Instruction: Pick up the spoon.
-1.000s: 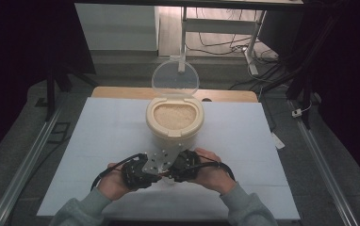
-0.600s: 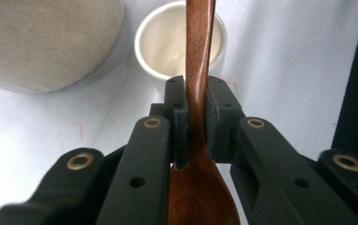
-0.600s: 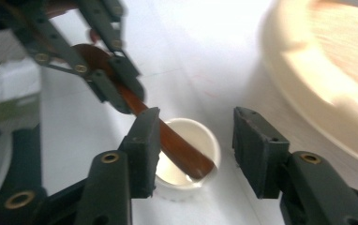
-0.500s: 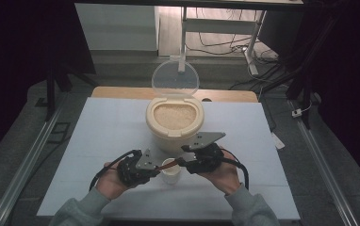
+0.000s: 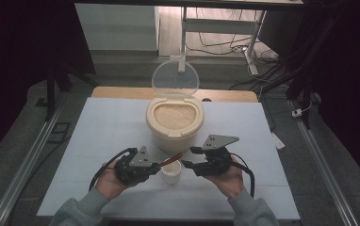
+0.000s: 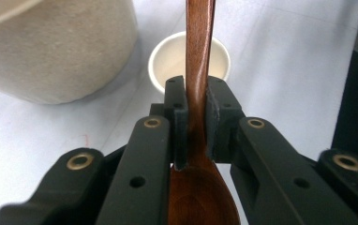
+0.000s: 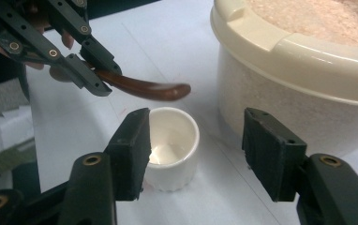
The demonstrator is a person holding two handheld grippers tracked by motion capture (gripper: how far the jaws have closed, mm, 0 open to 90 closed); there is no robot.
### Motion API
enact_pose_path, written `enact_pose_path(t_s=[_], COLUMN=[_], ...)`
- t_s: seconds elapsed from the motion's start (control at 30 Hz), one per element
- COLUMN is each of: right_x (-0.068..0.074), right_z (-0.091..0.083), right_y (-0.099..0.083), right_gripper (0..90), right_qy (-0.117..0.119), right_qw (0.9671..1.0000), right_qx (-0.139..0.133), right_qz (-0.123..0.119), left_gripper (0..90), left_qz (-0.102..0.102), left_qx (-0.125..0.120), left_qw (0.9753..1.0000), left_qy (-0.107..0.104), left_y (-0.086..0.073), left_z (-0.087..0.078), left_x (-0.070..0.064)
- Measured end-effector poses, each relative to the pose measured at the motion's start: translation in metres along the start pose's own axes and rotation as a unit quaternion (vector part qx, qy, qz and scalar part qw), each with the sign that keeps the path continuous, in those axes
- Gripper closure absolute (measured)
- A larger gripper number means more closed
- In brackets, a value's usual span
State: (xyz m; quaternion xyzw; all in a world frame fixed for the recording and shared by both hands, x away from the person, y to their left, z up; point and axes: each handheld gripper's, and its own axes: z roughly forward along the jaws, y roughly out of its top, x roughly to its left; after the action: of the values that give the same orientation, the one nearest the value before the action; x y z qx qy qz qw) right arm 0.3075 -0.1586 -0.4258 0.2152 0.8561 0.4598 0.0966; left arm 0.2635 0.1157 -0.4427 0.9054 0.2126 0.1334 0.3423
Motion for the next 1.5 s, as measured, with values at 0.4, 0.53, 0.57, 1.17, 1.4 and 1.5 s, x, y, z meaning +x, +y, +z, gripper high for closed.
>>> enact_pose_path(t_s=[0.4, 0.53, 0.57, 1.17, 1.4, 1.5], right_x=[0.005, 0.006, 0.006, 0.017, 0.021, 0.02], right_z=[0.005, 0.008, 0.008, 0.021, 0.021, 0.02], right_y=[0.0, 0.0, 0.0, 0.003, 0.003, 0.003], right_gripper=[37.1, 36.1, 35.9, 39.1, 56.0, 61.3], right_qy=[0.009, 0.014, 0.011, 0.025, 0.022, 0.031], right_qw=[0.9995, 0.9991, 0.9991, 0.9946, 0.9899, 0.9867], right_qx=[-0.016, -0.02, -0.019, -0.055, -0.086, -0.1], right_qz=[0.024, 0.034, 0.035, 0.085, 0.111, 0.124], left_gripper=[79.5, 79.5, 79.5, 79.5, 79.4, 79.5], left_qz=[0.0, 0.0, 0.0, 0.009, 0.014, 0.017], left_qx=[-0.028, -0.031, -0.032, -0.04, -0.041, -0.038], left_qw=[0.9995, 0.9994, 0.9993, 0.9984, 0.9978, 0.9978], left_qy=[0.015, 0.017, 0.017, 0.039, 0.05, 0.051], left_y=[0.001, 0.001, 0.001, 0.004, 0.004, 0.004], left_z=[-0.001, -0.001, -0.001, 0.005, 0.007, 0.008], left_x=[-0.004, -0.005, -0.005, -0.012, -0.015, -0.016])
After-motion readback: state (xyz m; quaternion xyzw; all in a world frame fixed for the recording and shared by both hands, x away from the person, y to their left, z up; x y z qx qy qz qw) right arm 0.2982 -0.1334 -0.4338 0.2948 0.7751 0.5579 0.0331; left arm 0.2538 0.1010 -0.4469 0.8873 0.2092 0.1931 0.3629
